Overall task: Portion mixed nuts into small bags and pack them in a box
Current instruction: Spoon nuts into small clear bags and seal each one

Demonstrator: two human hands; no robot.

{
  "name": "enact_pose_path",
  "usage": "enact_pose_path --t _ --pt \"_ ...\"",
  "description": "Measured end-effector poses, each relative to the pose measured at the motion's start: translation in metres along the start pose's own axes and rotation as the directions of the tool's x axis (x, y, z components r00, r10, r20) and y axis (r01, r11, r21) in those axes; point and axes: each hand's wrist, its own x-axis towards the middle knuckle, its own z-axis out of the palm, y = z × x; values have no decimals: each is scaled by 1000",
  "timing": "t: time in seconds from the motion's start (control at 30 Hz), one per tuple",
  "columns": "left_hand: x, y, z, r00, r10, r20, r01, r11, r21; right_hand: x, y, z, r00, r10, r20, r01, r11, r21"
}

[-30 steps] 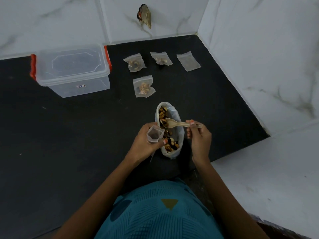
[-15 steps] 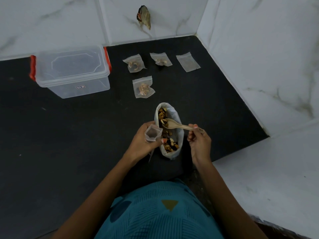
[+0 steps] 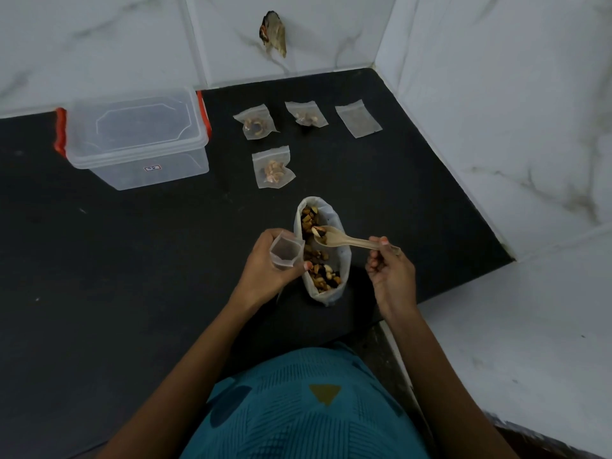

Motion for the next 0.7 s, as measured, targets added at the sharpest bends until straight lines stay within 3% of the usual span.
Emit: enact_pose_path --t 0.2,0.33,0.47,0.6,0.7 --pt "0 13 4 992 91 -82 -85 993 76 -24 -27 11 996 -59 66 60 998 -11" --pt "2 16 8 987 137 -81 -125 982 139 -40 -35 22 971 -180 160 215 947 -239" --pt "1 22 11 985 142 -94 -133 986 99 -51 -32 30 838 -387 385 542 668 -510" --pt "-4 32 17 976 199 -91 -194 979 54 -54 -22 41 571 -452 685 820 291 -492" --pt "-7 39 17 976 199 -84 -202 979 -29 -50 -17 45 448 -423 788 892 148 -427"
